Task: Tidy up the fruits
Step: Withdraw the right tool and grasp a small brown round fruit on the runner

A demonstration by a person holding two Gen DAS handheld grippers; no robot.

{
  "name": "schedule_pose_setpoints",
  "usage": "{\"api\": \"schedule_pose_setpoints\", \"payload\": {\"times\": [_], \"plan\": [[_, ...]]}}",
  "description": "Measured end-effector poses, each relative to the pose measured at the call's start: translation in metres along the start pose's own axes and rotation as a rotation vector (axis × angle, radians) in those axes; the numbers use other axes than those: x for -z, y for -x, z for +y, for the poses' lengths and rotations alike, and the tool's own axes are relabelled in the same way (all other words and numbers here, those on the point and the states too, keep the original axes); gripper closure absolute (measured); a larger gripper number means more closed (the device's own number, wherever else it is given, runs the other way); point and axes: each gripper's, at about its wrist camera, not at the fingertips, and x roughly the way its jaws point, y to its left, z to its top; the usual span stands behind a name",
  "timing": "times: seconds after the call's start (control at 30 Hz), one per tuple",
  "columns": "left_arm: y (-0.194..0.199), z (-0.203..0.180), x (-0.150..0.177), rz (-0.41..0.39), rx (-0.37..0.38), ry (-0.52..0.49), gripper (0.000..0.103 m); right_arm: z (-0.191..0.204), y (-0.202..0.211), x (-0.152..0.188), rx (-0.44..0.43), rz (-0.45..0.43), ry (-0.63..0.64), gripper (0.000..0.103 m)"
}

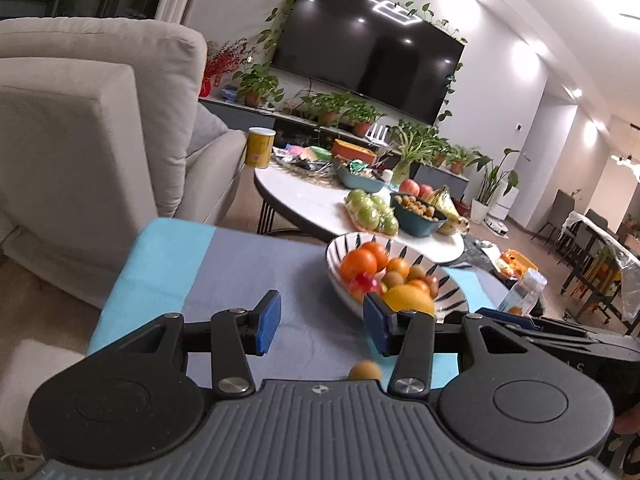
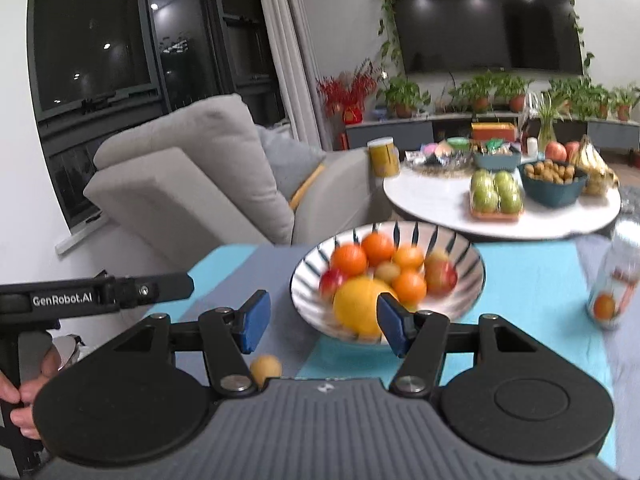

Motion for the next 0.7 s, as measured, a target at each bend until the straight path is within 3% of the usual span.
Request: {"api": "schedule_pose_setpoints", "payload": {"times": [0.7], "plan": [[0.004,0.0,0.029,0.077,0.001,0.018,0.058,0.03,-0.004,0.04,-0.034,0.114,0.009,0.042]]}}
